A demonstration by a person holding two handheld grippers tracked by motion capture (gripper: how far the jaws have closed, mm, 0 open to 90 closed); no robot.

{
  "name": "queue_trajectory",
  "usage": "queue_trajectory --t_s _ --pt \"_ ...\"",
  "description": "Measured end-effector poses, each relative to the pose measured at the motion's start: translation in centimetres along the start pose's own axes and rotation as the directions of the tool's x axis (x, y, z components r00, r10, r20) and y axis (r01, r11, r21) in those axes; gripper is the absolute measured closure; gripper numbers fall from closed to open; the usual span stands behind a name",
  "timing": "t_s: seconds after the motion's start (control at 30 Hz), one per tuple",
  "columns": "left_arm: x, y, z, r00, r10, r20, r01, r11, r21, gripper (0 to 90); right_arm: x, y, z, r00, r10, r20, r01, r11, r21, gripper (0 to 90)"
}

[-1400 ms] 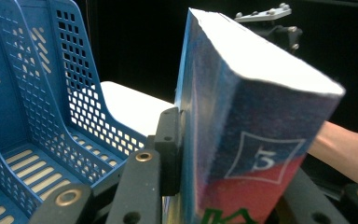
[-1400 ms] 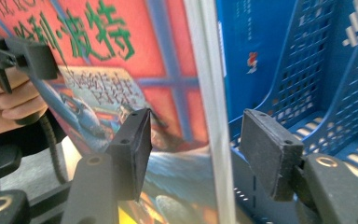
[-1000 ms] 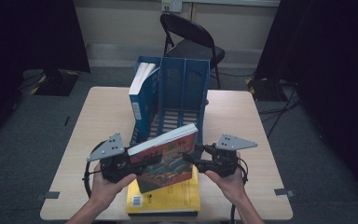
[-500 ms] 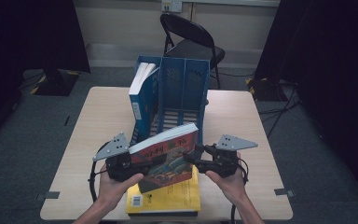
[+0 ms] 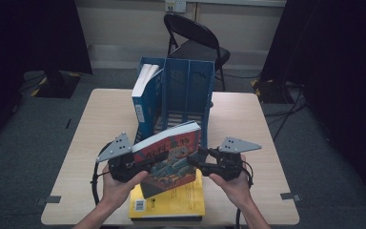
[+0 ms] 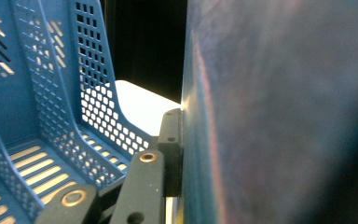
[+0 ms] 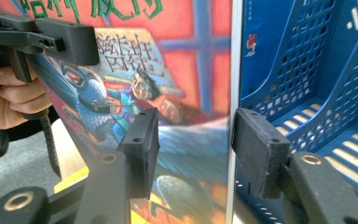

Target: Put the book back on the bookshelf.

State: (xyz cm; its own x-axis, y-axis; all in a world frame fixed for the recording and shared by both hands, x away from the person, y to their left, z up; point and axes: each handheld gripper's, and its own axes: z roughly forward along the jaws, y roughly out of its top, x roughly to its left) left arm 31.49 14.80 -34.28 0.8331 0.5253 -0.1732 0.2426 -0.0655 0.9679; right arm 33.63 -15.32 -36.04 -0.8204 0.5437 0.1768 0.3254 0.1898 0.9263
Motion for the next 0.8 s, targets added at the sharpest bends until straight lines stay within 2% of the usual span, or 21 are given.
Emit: queue_trajectory --t_s 0.17,0.3,0.37,0.47,0.63,0.8 --pt "0.3 0.0 -0.2 0.9999 -0.006 -0.01 0.006 1.0 0.001 73.8 -0.2 -0.4 0.0 0.9999 0.011 -0.007 -0.011 1.0 0.029 44.5" --pt "0.1 0.1 -0.4 0.9998 0.011 -0.013 -0.011 0.9999 0.011 74.0 -0.5 -1.1 -0.7 0.9997 0.022 0.01 -0.022 0.999 0.04 42.4" --pt "0.2 0.2 -0.6 0.9997 0.007 -0.021 -0.007 0.9998 0.02 74.2 -0.7 -1.8 -1.1 0.9991 0.034 0.027 -0.035 0.998 0.051 41.9" --pt "0.7 0.3 -1.1 0.9991 -0.022 -0.035 0.023 0.9993 0.028 74.3 -1.3 -3.3 -1.7 0.9967 0.06 0.053 -0.064 0.995 0.075 40.7" --pt "1.5 0.3 -1.5 0.9969 -0.057 -0.054 0.059 0.9978 0.029 74.3 -2.2 -6.2 -2.3 0.9903 0.1 0.097 -0.113 0.983 0.145 39.1" --pt "1.6 0.4 -1.9 0.9959 -0.06 -0.068 0.062 0.9975 0.033 74.3 -3.0 -7.5 -2.6 0.9835 0.135 0.12 -0.153 0.975 0.158 38.5"
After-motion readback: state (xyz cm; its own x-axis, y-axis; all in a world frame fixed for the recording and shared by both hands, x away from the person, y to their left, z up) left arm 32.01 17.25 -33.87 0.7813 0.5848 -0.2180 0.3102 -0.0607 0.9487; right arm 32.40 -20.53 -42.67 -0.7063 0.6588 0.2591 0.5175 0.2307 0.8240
